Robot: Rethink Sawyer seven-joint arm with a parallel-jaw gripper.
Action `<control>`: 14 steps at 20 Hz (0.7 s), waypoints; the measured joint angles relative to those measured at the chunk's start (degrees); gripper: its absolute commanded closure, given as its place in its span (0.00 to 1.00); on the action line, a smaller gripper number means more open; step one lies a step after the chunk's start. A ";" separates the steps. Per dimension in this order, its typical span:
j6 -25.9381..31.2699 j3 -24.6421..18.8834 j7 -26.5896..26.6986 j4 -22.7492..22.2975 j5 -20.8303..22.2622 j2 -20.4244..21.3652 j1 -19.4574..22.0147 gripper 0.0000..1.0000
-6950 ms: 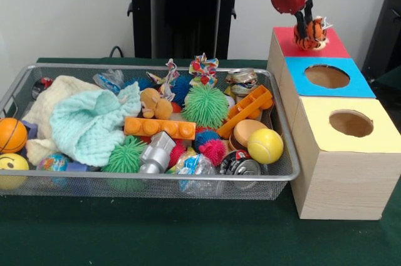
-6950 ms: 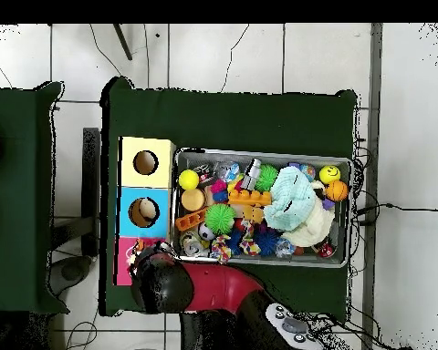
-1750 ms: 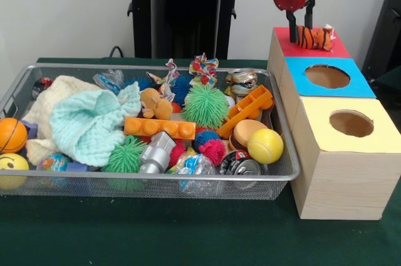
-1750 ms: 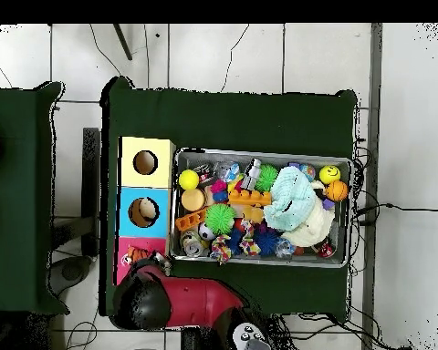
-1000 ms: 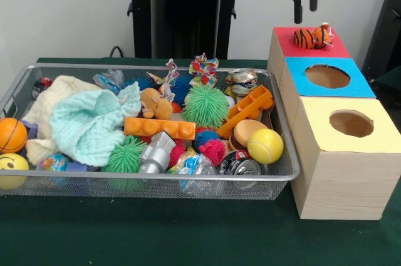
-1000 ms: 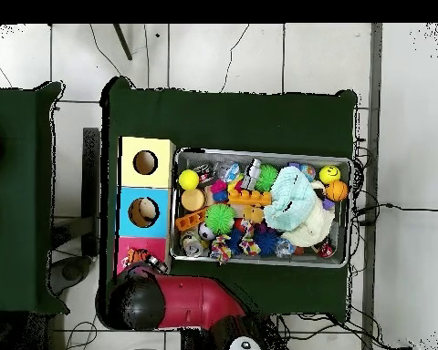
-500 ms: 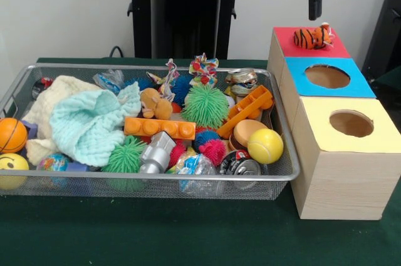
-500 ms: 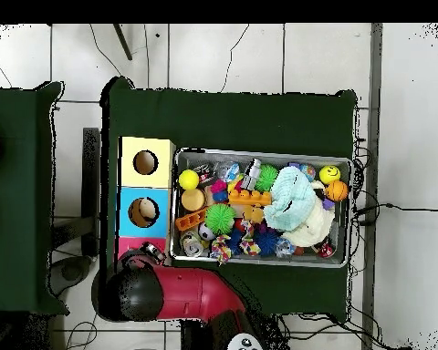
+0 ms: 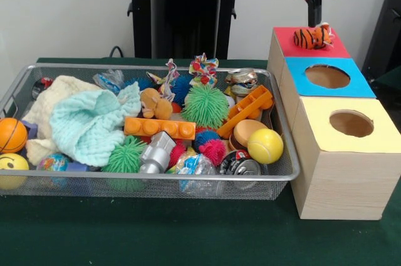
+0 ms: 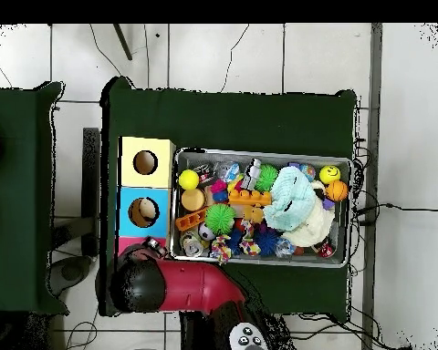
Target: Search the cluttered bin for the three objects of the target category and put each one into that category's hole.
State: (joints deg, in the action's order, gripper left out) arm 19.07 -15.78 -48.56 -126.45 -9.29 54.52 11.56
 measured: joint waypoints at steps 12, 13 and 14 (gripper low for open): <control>-0.57 2.88 0.00 0.12 1.45 -3.04 -0.52 1.00; -0.57 3.21 0.00 0.12 1.47 -3.37 -0.62 1.00; -0.57 3.33 0.00 0.13 1.47 -3.56 -0.65 1.00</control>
State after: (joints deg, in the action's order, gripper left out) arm 18.51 -12.44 -48.56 -126.32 -7.82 50.96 10.90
